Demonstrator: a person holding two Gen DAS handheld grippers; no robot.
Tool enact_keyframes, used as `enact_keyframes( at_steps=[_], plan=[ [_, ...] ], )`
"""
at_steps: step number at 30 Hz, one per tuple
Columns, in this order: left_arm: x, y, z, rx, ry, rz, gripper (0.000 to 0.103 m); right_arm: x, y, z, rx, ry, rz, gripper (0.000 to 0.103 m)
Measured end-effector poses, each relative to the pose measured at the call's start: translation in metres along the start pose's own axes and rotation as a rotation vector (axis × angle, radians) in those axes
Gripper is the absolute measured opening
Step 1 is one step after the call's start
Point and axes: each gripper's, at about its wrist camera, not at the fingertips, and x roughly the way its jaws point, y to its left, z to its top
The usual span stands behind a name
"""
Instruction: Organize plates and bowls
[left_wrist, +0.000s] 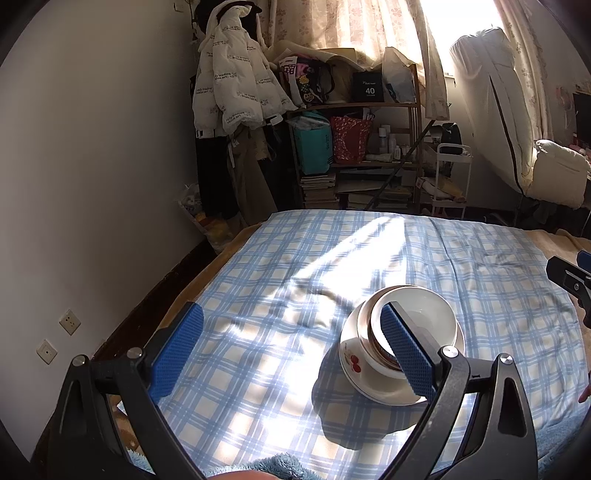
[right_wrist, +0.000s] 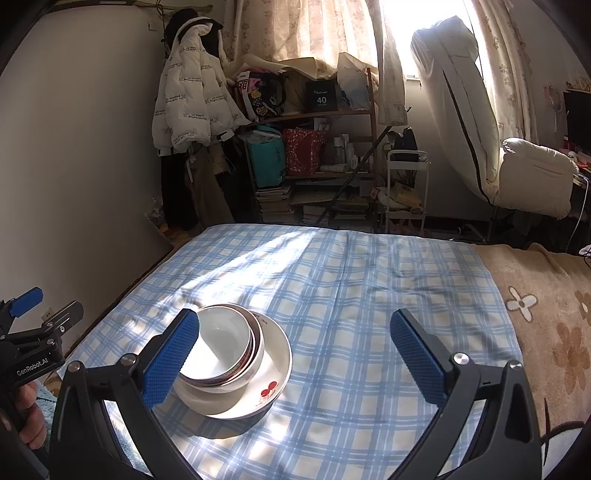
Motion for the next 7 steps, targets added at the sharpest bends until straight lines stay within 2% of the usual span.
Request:
enact_keyframes(
  at_steps=[7],
  plan=[
    [0.0005,0.0008,-0.0006,0.005,0.001,-0.001,0.095,0.0001,0.0001,-0.0002,-0.001,-0.001,-0.001,0.103]
  ],
)
